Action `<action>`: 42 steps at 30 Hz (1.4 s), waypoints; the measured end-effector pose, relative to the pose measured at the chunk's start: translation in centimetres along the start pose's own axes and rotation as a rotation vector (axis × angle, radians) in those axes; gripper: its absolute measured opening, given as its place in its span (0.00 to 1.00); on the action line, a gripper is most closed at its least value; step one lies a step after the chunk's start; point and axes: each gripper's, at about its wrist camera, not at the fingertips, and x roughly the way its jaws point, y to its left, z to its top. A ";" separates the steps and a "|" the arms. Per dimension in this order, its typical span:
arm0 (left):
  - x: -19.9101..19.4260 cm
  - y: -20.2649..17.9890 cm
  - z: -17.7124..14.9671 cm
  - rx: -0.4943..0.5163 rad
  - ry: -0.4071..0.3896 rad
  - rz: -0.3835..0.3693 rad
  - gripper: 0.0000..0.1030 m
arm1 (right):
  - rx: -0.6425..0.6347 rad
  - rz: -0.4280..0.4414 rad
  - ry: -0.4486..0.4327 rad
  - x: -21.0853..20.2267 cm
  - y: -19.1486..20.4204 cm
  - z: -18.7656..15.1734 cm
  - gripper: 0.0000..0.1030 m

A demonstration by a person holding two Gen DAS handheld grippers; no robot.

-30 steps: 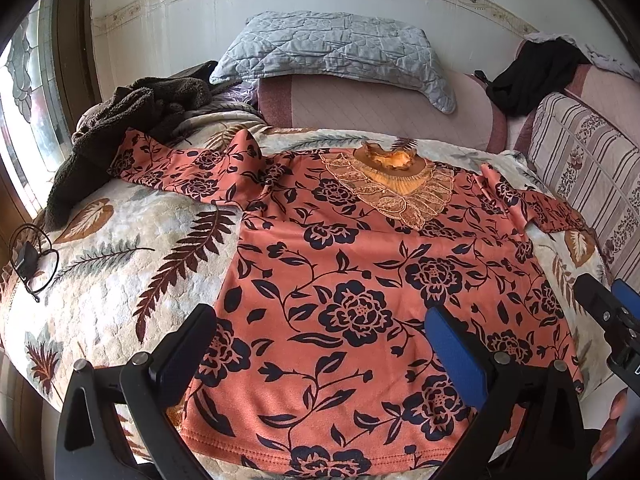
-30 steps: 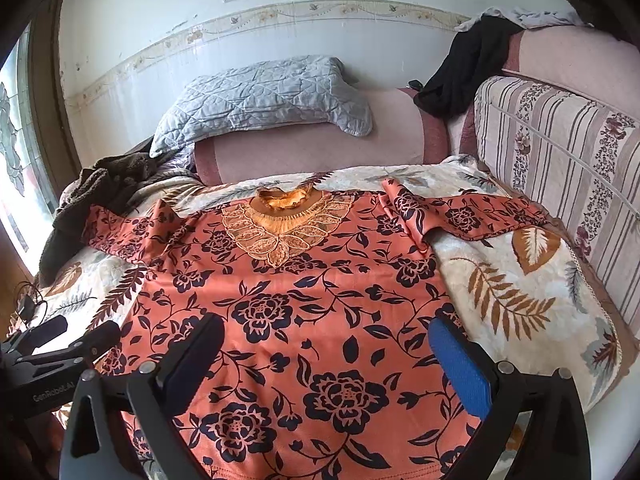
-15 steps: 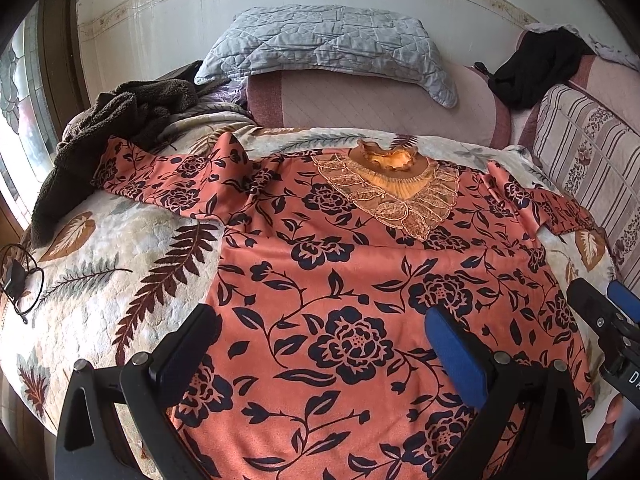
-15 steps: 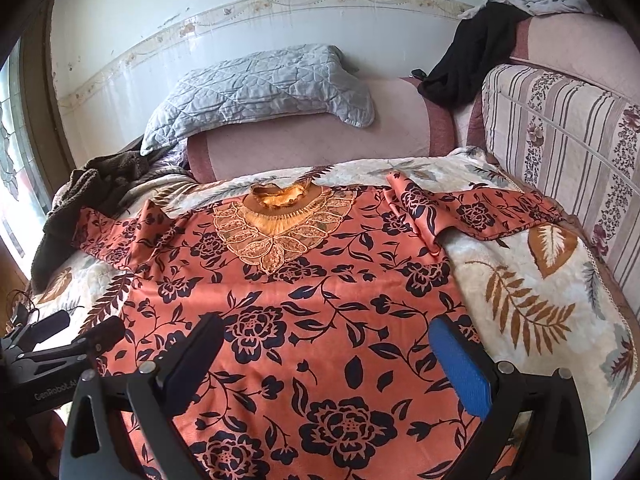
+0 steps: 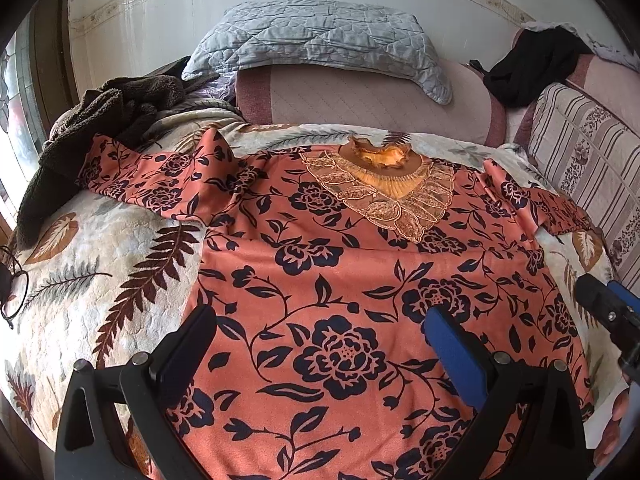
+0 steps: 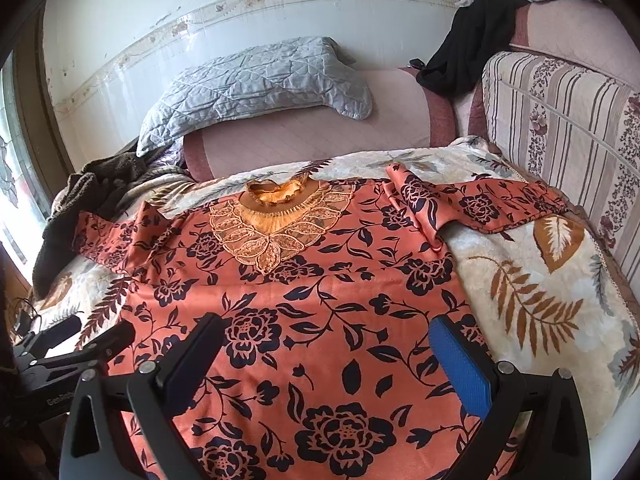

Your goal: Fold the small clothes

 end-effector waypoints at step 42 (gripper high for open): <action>4.6 21.6 2.8 -0.539 -0.128 0.147 1.00 | 0.230 0.337 -0.051 11.1 1.8 19.1 0.11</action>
